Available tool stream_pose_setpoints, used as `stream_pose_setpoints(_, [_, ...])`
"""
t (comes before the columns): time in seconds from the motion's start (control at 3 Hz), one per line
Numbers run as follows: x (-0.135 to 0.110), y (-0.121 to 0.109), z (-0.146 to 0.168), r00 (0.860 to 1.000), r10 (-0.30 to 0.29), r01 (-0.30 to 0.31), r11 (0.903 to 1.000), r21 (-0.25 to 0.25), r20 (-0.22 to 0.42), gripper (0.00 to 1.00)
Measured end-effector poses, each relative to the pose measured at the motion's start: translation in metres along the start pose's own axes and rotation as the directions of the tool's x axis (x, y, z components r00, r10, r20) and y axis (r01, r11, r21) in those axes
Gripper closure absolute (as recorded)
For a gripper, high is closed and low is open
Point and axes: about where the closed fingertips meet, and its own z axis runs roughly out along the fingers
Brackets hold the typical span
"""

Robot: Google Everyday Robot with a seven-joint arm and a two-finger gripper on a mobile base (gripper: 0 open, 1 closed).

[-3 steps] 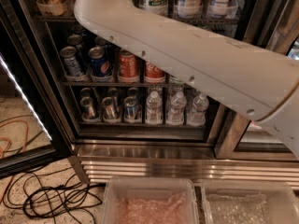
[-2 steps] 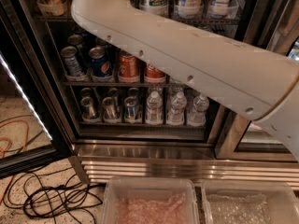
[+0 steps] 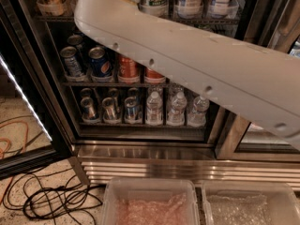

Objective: Pick orange can from top shelf of fridge

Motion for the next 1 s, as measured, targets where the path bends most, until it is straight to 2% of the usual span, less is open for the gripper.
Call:
stream_pose_setpoints(0.33, [0.031, -0.003, -0.061, 0.989, 0.081, -0.073, 0.9951, 0.066, -0.12, 1.0])
stream_pose_setpoints(0.67, [0.067, -0.014, -0.123, 0.963, 0.138, -0.102, 0.982, 0.159, -0.232, 1.0])
stream_pose_setpoints(1.0, [0.075, -0.014, -0.136, 0.947, 0.177, -0.135, 0.9765, 0.168, -0.27, 1.0])
